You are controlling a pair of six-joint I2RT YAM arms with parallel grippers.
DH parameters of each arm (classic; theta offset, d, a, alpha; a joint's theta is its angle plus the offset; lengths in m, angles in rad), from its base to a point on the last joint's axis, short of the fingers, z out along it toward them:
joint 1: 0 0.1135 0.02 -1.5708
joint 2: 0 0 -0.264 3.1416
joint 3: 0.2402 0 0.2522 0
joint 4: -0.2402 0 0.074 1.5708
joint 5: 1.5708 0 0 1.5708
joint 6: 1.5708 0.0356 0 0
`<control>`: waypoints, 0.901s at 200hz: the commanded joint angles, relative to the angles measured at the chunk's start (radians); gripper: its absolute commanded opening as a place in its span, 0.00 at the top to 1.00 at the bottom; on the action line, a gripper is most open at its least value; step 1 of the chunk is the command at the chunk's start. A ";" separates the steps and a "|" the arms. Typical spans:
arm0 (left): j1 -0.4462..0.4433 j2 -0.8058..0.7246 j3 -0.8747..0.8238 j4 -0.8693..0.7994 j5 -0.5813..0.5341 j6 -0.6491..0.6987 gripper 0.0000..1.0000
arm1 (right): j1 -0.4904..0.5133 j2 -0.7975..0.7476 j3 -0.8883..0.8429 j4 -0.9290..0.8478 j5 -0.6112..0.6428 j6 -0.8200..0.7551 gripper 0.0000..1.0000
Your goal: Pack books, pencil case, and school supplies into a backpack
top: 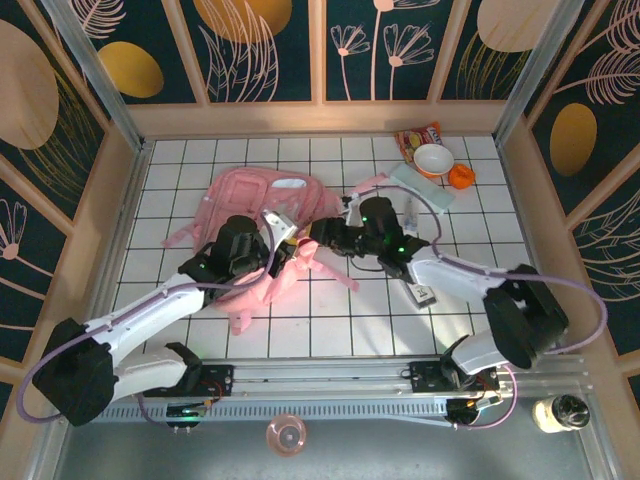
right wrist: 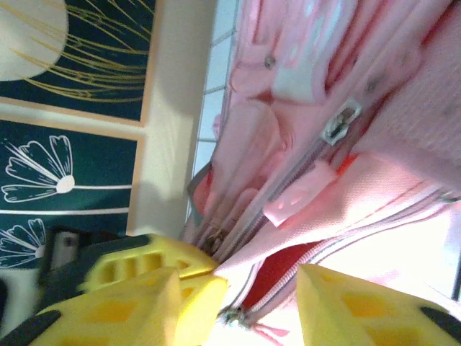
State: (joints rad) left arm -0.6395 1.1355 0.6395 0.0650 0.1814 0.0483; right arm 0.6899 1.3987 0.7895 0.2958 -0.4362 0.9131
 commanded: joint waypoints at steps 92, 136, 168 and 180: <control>0.009 -0.164 -0.207 0.481 0.036 -0.308 1.00 | 0.056 0.146 -0.051 0.145 0.065 0.184 0.34; 0.010 -0.190 -0.217 0.522 0.040 -0.348 1.00 | 0.076 0.239 -0.058 0.241 0.071 0.263 0.34; 0.010 -0.192 -0.219 0.548 0.046 -0.372 1.00 | 0.095 0.302 -0.017 0.281 0.082 0.267 0.38; 0.010 -0.194 -0.215 0.542 0.052 -0.377 1.00 | 0.092 0.324 0.004 0.280 0.087 0.257 0.51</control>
State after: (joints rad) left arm -0.6300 0.9852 0.4091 0.4110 0.1814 -0.2836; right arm 0.7750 1.6825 0.7460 0.5106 -0.3672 1.1557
